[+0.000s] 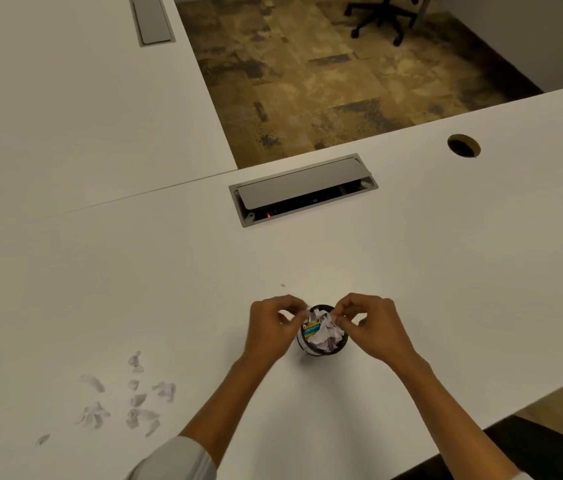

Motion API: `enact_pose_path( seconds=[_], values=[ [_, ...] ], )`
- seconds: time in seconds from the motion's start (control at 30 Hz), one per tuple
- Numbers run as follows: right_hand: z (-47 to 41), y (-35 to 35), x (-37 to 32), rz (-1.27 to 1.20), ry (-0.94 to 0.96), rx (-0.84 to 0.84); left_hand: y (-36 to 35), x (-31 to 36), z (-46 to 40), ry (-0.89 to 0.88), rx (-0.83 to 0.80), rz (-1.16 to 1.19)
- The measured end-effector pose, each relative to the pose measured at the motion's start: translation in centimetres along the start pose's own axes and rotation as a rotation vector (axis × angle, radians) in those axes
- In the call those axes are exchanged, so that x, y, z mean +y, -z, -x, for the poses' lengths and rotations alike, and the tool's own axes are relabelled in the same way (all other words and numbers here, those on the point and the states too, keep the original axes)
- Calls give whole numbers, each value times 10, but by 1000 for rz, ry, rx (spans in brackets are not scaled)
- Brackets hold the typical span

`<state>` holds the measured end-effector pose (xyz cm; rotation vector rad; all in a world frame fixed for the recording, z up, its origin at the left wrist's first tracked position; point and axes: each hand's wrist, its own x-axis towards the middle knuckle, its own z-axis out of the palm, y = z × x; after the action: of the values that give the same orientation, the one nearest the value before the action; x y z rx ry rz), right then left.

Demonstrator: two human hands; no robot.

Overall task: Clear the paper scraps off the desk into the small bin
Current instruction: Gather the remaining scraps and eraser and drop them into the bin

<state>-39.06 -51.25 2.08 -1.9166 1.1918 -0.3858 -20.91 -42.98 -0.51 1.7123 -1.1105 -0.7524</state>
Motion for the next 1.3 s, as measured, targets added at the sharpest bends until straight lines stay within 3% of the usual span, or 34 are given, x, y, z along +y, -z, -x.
enact_pose_path(
  seconds=[0.1, 0.2, 0.3, 0.37, 0.5, 0.63, 0.8, 0.97, 1.1, 1.2, 1.3],
  values=[
    [4, 1, -3, 72, 16, 57, -7, 9, 4, -17, -132, 37],
    [15, 7, -10, 42, 1, 232, 2, 10, 0, -21, -198, 69],
    [39, 4, -20, -78, -6, 415, 18, -4, -10, -13, -168, 49],
    [60, -12, -23, -134, -22, 450, 27, -23, -19, 9, -122, -43],
    [103, -77, -6, -15, -38, 239, 34, -55, -44, 21, -237, -373],
    [105, -129, 10, 495, 16, -125, 22, -72, -59, -102, -474, -729],
    [76, -153, 10, 808, -5, -185, 6, -87, -51, -290, -667, -1087],
    [65, -154, 17, 876, -26, -245, 2, -106, -28, -454, -506, -1195],
    [76, -146, 18, 826, 45, -324, 20, -104, 12, -415, -480, -1152],
    [93, -139, 26, 652, 46, -221, 28, -106, 43, -224, -365, -915],
    [104, -110, 14, 345, 26, 31, 30, -103, 63, 8, -84, -491]
  ],
)
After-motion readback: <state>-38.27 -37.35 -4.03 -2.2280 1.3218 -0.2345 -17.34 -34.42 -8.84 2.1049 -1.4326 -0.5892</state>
